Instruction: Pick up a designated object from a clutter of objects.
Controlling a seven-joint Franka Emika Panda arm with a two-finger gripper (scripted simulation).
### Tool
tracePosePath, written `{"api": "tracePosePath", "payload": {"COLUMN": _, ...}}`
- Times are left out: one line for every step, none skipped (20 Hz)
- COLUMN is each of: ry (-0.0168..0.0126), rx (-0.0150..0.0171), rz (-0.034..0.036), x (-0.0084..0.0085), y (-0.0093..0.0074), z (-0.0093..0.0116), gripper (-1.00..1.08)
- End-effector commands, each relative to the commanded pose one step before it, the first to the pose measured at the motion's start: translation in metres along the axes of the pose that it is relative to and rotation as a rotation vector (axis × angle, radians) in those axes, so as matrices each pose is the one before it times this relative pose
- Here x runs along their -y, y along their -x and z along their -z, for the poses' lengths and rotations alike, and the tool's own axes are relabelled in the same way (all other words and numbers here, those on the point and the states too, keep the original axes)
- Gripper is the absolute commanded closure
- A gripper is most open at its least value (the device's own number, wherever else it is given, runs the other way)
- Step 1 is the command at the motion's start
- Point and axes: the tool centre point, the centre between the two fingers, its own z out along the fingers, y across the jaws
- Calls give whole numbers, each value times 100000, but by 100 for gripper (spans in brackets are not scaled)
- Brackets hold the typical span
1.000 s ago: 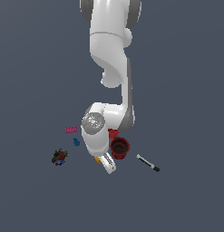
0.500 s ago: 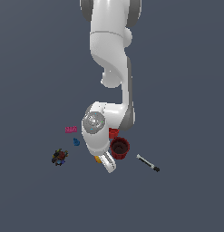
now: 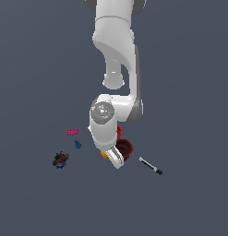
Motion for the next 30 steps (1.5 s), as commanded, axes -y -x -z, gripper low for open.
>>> {"api": "tracePosePath", "payload": {"ry": -181, "rx": -81, "rz": 105, "x": -37, "y": 1261, "z": 1393, "gripper": 108}}
{"api": "tracePosePath", "payload": {"ry": -36, "rx": 59, "rz": 2, "x": -56, "y": 571, "z": 603, "gripper": 108}}
{"api": "tracePosePath", "payload": {"ry": 0, "rx": 0, "rz": 0, "x": -57, "y": 612, "z": 648, "gripper": 108}}
{"api": "tracePosePath", "payload": {"ry": 0, "rx": 0, "rz": 0, "x": -60, "y": 650, "z": 689, "gripper": 108}}
{"api": "tracePosePath", "payload": {"ry": 0, "rx": 0, "rz": 0, "x": -63, "y": 683, "z": 725, "gripper": 108}}
{"api": "tracePosePath", "payload": {"ry": 0, "rx": 0, "rz": 0, "x": -64, "y": 694, "z": 738, "gripper": 108}}
{"api": "tracePosePath", "payload": {"ry": 0, "rx": 0, "rz": 0, "x": -64, "y": 697, "z": 743, "gripper": 108}}
{"api": "tracePosePath", "payload": {"ry": 0, "rx": 0, "rz": 0, "x": -64, "y": 699, "z": 748, "gripper": 108}}
{"api": "tracePosePath", "payload": {"ry": 0, "rx": 0, "rz": 0, "x": -64, "y": 702, "z": 753, "gripper": 108}}
{"api": "tracePosePath", "payload": {"ry": 0, "rx": 0, "rz": 0, "x": -64, "y": 705, "z": 758, "gripper": 108}}
{"api": "tracePosePath", "payload": {"ry": 0, "rx": 0, "rz": 0, "x": -64, "y": 708, "z": 764, "gripper": 108}}
{"api": "tracePosePath", "payload": {"ry": 0, "rx": 0, "rz": 0, "x": -64, "y": 711, "z": 770, "gripper": 108}}
{"api": "tracePosePath", "payload": {"ry": 37, "rx": -57, "rz": 8, "x": -56, "y": 728, "z": 777, "gripper": 108}}
{"api": "tracePosePath", "payload": {"ry": 0, "rx": 0, "rz": 0, "x": -65, "y": 720, "z": 785, "gripper": 108}}
{"api": "tracePosePath", "payload": {"ry": 0, "rx": 0, "rz": 0, "x": -65, "y": 725, "z": 794, "gripper": 108}}
{"api": "tracePosePath", "payload": {"ry": 29, "rx": -63, "rz": -4, "x": -61, "y": 741, "z": 808, "gripper": 108}}
{"api": "tracePosePath", "payload": {"ry": 0, "rx": 0, "rz": 0, "x": -66, "y": 739, "z": 815, "gripper": 108}}
{"api": "tracePosePath", "payload": {"ry": 28, "rx": -63, "rz": -5, "x": -61, "y": 758, "z": 832, "gripper": 108}}
{"api": "tracePosePath", "payload": {"ry": 27, "rx": -63, "rz": -6, "x": -62, "y": 769, "z": 847, "gripper": 108}}
{"api": "tracePosePath", "payload": {"ry": 0, "rx": 0, "rz": 0, "x": -66, "y": 771, "z": 860, "gripper": 108}}
{"api": "tracePosePath", "payload": {"ry": 26, "rx": -64, "rz": -8, "x": -62, "y": 796, "z": 882, "gripper": 108}}
{"api": "tracePosePath", "payload": {"ry": 0, "rx": 0, "rz": 0, "x": -66, "y": 803, "z": 901, "gripper": 108}}
{"api": "tracePosePath", "payload": {"ry": 35, "rx": -90, "rz": -12, "x": -60, "y": 840, "z": 930, "gripper": 108}}
{"api": "tracePosePath", "payload": {"ry": 0, "rx": 0, "rz": 0, "x": -65, "y": 834, "z": 939, "gripper": 108}}
{"api": "tracePosePath", "payload": {"ry": 24, "rx": -64, "rz": -9, "x": -57, "y": 842, "z": 938, "gripper": 108}}
{"api": "tracePosePath", "payload": {"ry": 0, "rx": 0, "rz": 0, "x": -58, "y": 819, "z": 924, "gripper": 108}}
{"api": "tracePosePath", "payload": {"ry": 17, "rx": -45, "rz": -6, "x": -51, "y": 812, "z": 907, "gripper": 108}}
{"api": "tracePosePath", "payload": {"ry": 0, "rx": 0, "rz": 0, "x": -51, "y": 786, "z": 888, "gripper": 108}}
{"api": "tracePosePath", "payload": {"ry": 0, "rx": 0, "rz": 0, "x": -46, "y": 770, "z": 869, "gripper": 108}}
{"api": "tracePosePath", "payload": {"ry": 0, "rx": 0, "rz": 0, "x": -40, "y": 753, "z": 850, "gripper": 108}}
